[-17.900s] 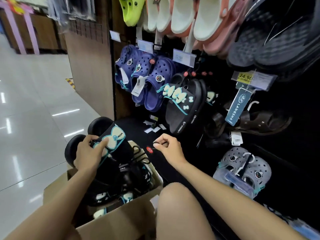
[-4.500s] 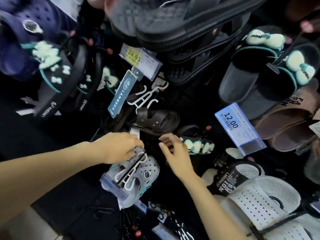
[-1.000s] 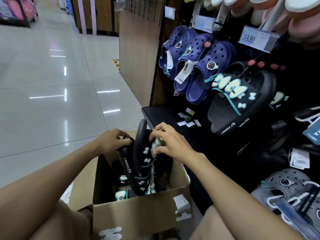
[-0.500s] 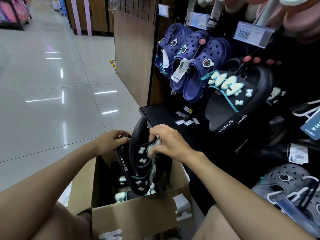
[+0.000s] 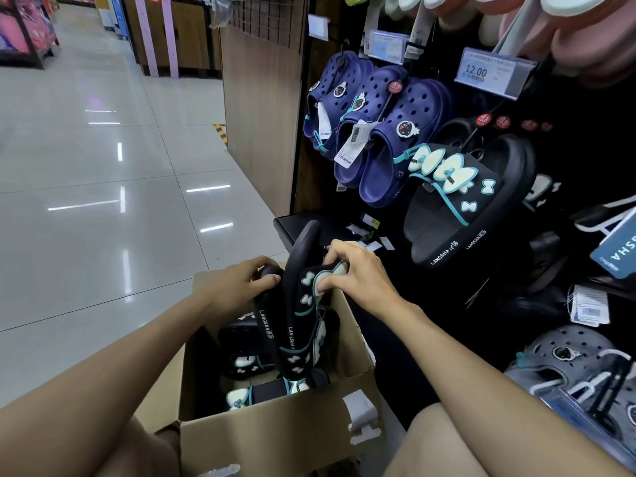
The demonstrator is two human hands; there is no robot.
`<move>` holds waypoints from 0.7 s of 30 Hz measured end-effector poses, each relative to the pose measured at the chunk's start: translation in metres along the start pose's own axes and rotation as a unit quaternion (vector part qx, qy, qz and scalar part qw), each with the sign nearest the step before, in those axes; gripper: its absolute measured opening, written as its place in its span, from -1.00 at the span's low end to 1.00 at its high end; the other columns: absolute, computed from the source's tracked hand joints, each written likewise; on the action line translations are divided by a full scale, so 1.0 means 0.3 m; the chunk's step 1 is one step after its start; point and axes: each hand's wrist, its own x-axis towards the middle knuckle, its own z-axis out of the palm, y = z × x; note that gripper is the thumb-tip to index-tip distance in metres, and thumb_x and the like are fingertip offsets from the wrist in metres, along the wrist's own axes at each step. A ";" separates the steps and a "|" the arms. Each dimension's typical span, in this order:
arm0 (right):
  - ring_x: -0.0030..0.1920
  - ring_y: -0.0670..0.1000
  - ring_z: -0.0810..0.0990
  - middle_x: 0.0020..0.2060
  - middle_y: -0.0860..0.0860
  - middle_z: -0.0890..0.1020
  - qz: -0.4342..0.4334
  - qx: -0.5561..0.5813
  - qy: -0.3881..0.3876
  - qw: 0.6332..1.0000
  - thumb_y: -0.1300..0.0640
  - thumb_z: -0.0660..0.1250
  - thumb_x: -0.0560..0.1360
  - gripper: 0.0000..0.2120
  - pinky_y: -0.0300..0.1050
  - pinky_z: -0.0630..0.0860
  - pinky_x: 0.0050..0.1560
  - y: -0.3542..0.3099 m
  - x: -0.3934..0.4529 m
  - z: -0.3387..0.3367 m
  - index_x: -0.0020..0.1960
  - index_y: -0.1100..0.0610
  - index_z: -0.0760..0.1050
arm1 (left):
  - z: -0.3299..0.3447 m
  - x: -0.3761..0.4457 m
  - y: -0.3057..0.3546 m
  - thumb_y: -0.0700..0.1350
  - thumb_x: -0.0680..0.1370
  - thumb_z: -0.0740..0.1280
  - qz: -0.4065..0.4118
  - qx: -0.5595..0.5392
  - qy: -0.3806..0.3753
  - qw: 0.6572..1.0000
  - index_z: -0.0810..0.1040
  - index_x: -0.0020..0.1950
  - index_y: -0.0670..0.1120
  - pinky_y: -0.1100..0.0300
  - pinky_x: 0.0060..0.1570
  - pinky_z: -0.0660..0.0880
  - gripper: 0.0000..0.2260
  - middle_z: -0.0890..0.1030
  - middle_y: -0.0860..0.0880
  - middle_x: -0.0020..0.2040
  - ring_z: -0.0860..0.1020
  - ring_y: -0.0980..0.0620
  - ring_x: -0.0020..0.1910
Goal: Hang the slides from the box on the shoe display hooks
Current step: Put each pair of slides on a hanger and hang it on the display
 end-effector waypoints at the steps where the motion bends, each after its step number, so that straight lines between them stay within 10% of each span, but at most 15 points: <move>1: -0.08 -0.06 0.49 -0.11 -0.12 0.56 0.000 0.002 0.007 1.000 -0.06 0.57 0.19 -0.67 -0.03 0.46 -0.06 -0.008 0.001 -0.003 -0.22 -0.11 0.43 | -0.003 -0.008 0.018 0.42 0.42 0.08 0.002 0.000 0.004 1.000 0.42 0.13 0.41 -0.09 0.07 0.50 -0.65 0.62 0.24 -0.03 0.60 0.07 -0.03; 11: -0.09 0.02 0.58 -0.10 -0.08 0.62 0.067 0.030 0.048 0.996 -0.03 0.60 0.17 -0.64 0.12 0.54 -0.01 0.025 -0.001 -0.009 -0.18 -0.08 0.46 | 0.034 0.025 0.078 0.04 0.64 0.19 0.032 -0.005 0.027 0.999 0.47 0.21 0.10 0.36 -0.20 0.31 -0.83 0.60 0.07 0.04 0.54 0.06 0.02; 21: -0.13 0.08 0.64 -0.20 -0.02 0.65 0.115 0.079 0.075 0.987 0.13 0.61 0.23 -0.67 0.16 0.59 -0.03 0.094 0.000 -0.029 -0.23 -0.01 0.46 | 0.023 -0.009 0.180 0.00 0.64 0.17 0.052 0.095 0.011 0.994 0.42 0.30 0.09 0.39 -0.37 0.14 -0.76 0.50 0.14 0.06 0.43 0.13 -0.06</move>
